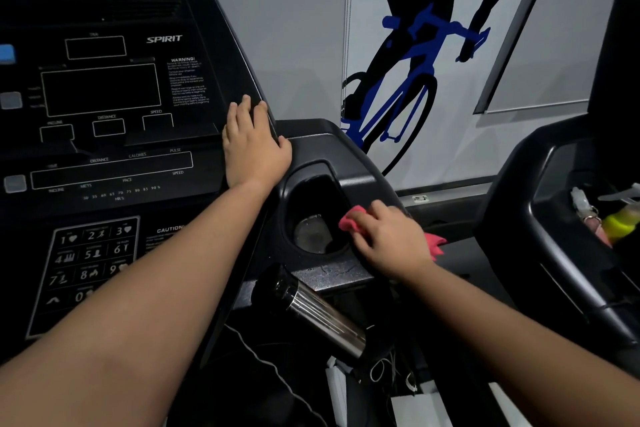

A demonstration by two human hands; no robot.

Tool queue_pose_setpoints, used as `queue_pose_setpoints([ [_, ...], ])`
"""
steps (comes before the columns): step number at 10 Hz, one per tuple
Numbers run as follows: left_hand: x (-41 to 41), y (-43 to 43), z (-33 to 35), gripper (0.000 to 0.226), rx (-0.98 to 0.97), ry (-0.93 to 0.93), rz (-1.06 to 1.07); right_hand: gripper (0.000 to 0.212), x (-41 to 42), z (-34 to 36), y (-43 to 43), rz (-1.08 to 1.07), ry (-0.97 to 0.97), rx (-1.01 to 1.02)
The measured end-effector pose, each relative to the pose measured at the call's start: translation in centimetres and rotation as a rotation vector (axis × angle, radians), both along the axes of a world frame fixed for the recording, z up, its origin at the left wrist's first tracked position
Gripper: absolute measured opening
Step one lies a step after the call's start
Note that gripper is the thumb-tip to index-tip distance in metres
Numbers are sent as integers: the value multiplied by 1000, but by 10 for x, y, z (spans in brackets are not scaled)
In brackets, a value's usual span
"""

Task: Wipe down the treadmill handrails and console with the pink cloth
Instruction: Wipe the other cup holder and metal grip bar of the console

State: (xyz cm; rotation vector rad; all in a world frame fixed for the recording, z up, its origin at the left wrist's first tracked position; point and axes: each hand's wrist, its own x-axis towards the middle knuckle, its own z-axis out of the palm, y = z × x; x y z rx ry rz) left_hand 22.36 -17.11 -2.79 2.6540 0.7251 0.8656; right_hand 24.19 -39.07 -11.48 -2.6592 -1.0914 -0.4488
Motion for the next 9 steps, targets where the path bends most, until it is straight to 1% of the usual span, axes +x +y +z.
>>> queue_pose_setpoints([
  [1, 1, 1, 0, 60, 7, -4, 5, 31, -30, -4, 24, 108, -41, 56],
  [2, 1, 1, -1, 60, 7, -3, 6, 34, -51, -7, 25, 291, -8, 92],
  [3, 0, 1, -2, 60, 5, -4, 2, 37, -30, -8, 1, 498, -44, 5],
  [4, 1, 1, -1, 60, 5, -10, 2, 35, -4, -2, -12, 448, 9, -20],
  [5, 1, 2, -1, 60, 3, -11, 7, 38, -6, -3, 7, 364, -18, 32],
  [6, 1, 1, -1, 59, 11, -8, 8, 37, -26, -5, 37, 399, -65, 89],
  [7, 1, 1, -1, 59, 7, -8, 6, 38, -39, -4, 48, 535, -53, 90],
  [8, 0, 1, -1, 59, 13, -6, 2, 38, -29, -2, 29, 729, -64, -2],
  [9, 1, 1, -1, 59, 20, 0, 4, 37, -15, 0, 8, 828, -59, -73],
])
